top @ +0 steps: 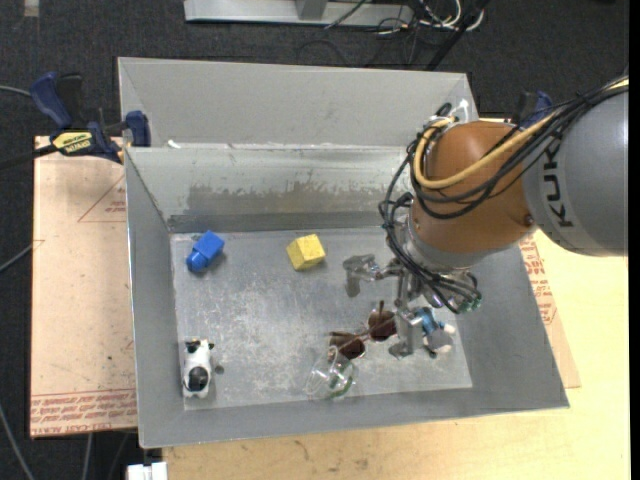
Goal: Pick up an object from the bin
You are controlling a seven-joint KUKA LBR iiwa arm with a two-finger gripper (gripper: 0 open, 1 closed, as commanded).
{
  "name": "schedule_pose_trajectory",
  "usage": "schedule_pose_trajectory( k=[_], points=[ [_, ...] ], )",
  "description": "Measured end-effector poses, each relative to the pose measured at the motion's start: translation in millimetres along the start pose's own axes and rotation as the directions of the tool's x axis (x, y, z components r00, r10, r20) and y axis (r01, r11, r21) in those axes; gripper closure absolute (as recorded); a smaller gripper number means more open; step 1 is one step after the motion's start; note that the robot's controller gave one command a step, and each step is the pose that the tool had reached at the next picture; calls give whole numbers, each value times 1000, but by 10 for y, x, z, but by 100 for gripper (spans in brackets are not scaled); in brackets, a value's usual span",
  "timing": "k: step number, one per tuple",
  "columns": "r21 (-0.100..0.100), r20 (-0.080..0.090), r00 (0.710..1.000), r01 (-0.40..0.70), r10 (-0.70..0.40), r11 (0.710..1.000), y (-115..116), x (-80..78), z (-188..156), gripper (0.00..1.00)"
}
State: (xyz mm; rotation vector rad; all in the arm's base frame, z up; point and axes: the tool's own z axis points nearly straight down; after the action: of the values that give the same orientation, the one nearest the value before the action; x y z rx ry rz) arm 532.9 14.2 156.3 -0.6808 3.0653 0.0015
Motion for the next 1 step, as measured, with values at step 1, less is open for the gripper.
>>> schedule_pose_trajectory(
  k=[1],
  points=[
    [0, -2, 998, 62, -62, 998, -192, 266, 164, 0]
  ],
)
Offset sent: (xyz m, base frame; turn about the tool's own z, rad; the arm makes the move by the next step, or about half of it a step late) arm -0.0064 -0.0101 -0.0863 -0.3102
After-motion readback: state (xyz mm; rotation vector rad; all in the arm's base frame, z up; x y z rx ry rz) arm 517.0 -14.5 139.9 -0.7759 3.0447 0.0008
